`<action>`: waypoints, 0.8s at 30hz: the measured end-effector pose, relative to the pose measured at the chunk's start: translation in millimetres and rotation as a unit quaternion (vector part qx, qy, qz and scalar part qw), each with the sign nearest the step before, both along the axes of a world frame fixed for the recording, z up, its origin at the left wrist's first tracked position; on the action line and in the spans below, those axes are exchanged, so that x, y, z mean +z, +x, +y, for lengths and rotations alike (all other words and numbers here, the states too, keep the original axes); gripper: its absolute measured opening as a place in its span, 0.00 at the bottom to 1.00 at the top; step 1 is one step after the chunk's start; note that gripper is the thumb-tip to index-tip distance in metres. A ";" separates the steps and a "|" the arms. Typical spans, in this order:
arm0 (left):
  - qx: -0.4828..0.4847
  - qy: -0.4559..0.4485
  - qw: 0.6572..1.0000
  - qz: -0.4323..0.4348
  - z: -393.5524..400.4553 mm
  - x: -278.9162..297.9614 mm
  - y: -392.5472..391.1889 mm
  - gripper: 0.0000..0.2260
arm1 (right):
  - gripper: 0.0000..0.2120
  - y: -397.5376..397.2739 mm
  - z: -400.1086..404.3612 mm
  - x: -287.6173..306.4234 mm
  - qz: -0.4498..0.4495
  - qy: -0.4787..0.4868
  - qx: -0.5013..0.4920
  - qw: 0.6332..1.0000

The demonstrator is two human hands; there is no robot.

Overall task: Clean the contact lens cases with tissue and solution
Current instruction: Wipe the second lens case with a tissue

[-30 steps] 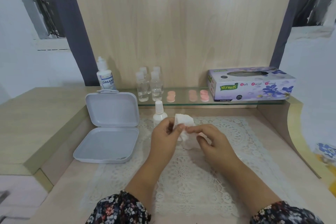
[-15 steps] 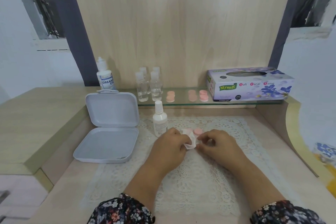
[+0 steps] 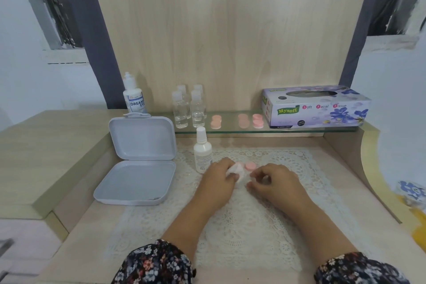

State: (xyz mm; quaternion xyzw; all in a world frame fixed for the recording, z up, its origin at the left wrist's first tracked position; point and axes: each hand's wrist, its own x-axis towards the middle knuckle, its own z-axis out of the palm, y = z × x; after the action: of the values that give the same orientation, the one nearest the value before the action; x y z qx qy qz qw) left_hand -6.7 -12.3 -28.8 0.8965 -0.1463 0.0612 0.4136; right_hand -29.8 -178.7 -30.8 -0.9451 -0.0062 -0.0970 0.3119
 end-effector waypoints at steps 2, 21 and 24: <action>0.045 -0.094 0.994 -0.021 0.5 0.6 -0.3 0.04 | 0.10 0.3 -0.8 0.4 0.003 0.007 0.001 1.000; -0.060 0.204 0.968 -0.132 -18.1 -1.2 -8.7 0.16 | 0.09 -1.3 -1.0 1.6 -0.004 0.012 0.009 1.000; -0.055 0.094 0.992 -0.065 -19.8 -5.5 -3.5 0.10 | 0.10 -1.1 -0.5 0.7 -0.012 0.006 0.011 1.000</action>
State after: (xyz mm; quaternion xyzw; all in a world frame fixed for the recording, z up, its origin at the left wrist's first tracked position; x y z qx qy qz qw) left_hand -10.2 -32.1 -34.3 0.9160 -0.2275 0.0827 0.3198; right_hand -31.0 -179.2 -30.1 -0.9418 -0.0196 -0.1048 0.3187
